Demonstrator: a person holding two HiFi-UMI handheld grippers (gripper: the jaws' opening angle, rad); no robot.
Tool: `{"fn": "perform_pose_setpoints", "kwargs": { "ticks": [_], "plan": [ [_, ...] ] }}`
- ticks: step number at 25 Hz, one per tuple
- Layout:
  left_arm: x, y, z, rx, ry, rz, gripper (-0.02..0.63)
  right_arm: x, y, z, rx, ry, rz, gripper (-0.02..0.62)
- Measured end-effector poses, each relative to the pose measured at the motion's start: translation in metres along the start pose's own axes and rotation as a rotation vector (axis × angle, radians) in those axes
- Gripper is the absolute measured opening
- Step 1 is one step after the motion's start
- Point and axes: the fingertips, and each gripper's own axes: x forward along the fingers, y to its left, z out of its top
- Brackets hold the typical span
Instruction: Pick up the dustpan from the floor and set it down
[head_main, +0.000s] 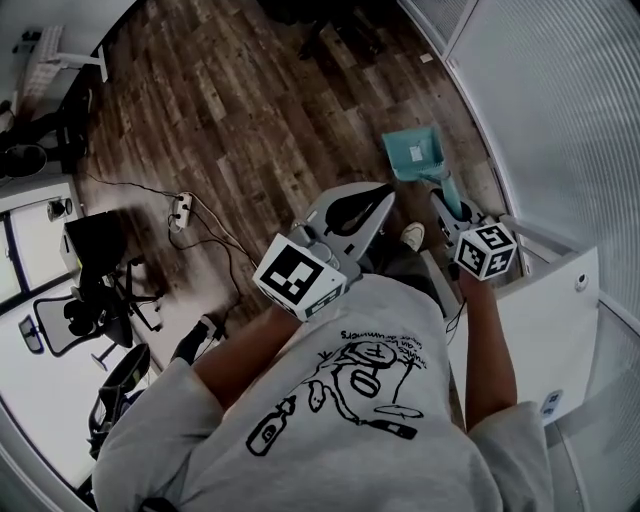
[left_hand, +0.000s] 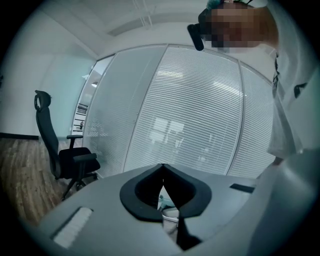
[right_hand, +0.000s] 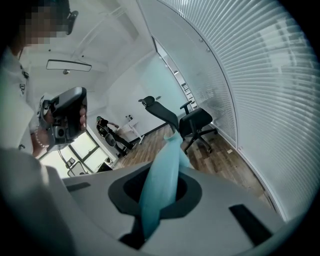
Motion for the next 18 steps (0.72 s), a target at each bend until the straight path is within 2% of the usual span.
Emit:
{"fn": "perform_pose_setpoints", "kwargs": {
  "ticks": [18],
  "plan": [
    [0.004,-0.005,-0.026,-0.026,0.028,0.019,0.002,0.030,-0.051,-0.037,0.049,0.009,-0.021,0.009]
  ]
}}
